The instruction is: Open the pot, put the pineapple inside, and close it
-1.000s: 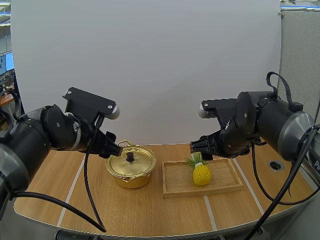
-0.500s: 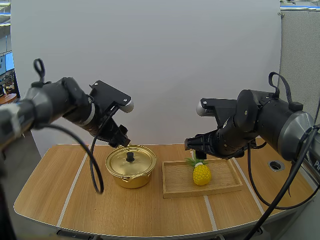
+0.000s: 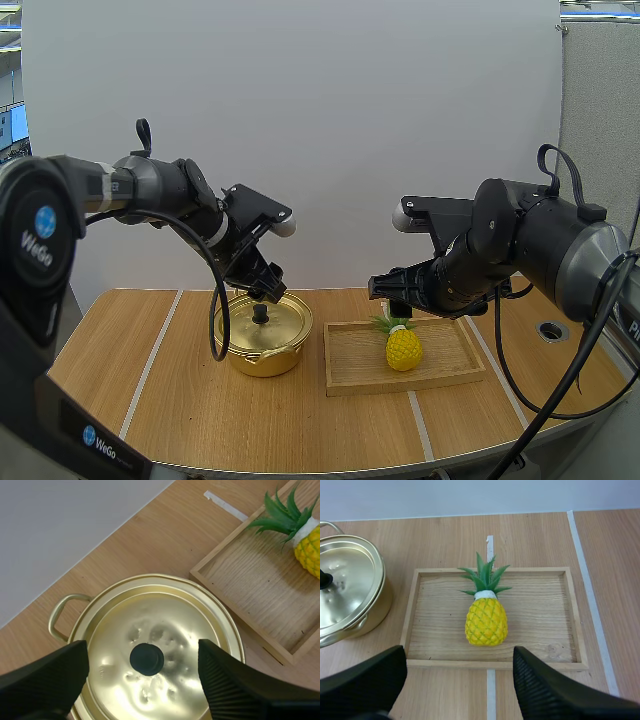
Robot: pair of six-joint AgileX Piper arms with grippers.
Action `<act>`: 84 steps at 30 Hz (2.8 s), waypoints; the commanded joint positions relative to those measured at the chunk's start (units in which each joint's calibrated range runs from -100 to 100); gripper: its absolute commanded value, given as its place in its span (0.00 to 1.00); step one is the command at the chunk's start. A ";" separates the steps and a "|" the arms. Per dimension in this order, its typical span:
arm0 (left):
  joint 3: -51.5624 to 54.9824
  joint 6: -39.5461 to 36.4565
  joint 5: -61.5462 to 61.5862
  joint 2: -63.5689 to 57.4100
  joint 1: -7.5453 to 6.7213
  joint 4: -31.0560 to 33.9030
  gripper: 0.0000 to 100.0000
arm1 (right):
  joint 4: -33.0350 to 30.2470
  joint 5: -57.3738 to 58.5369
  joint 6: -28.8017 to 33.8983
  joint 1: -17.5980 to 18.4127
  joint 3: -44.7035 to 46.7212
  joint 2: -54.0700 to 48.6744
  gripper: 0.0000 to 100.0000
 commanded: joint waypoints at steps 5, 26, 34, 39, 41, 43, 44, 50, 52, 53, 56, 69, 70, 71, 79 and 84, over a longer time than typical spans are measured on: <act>-0.56 -0.46 -4.56 4.06 -0.21 0.82 1.00 | 0.13 0.36 -0.40 -0.24 -0.34 -0.03 1.00; -0.91 -0.34 -4.72 10.06 -0.21 1.19 1.00 | 0.13 0.36 -0.40 -0.24 -0.34 -0.03 1.00; -0.91 -1.42 -4.35 10.06 -0.21 1.19 0.78 | 0.13 0.36 -0.40 -0.24 -0.34 -0.03 1.00; -0.91 -1.42 -2.93 9.40 -0.21 1.94 0.00 | 0.13 0.36 -0.40 -0.24 -0.34 -0.03 1.00; -0.91 -1.42 -2.71 8.62 -0.21 2.03 0.00 | 0.13 0.36 -0.40 -0.24 -0.34 -0.03 1.00; -0.91 -1.74 -2.71 7.37 -0.21 2.03 0.00 | 0.13 0.36 -0.40 -0.24 -0.34 -0.03 1.00; -0.91 -1.74 -2.71 6.61 -0.21 2.03 0.00 | 0.13 0.36 -0.40 -0.24 -0.34 -0.03 1.00; -3.30 -2.86 -2.04 -1.49 -0.21 2.03 0.00 | 0.13 0.36 -0.40 -0.24 -0.34 -0.03 1.00; -5.26 -2.86 -2.04 -5.03 -0.21 2.27 0.00 | 0.13 0.36 -0.40 -0.24 -0.34 -0.03 1.00; -6.22 -2.86 -2.04 -6.45 -0.21 2.27 0.00 | 0.13 0.36 -0.40 -0.24 -0.34 -0.03 1.00; -10.10 -2.86 -2.04 -11.30 -0.21 2.27 0.00 | 0.13 0.36 -0.40 -0.24 -0.34 -0.03 1.00; -32.65 -6.20 -3.96 -23.32 -0.21 2.53 0.00 | 0.13 0.36 -0.40 -0.24 -0.34 -0.03 1.00; -34.33 -6.20 -4.03 -23.47 -0.21 2.53 0.00 | 0.13 0.36 -0.40 -0.24 -0.34 -0.03 1.00; -35.91 -6.20 -4.22 -23.57 -0.21 2.53 0.00 | 0.13 0.36 -0.40 -0.24 -0.34 -0.03 1.00; -46.38 -10.76 -11.57 -23.60 -0.21 10.04 0.00 | 0.13 0.36 -0.40 -0.24 -0.34 -0.03 1.00; -48.44 -10.78 -18.53 -23.71 -0.21 11.03 0.00 | 0.13 -0.40 -0.40 -0.24 -0.34 -0.03 1.00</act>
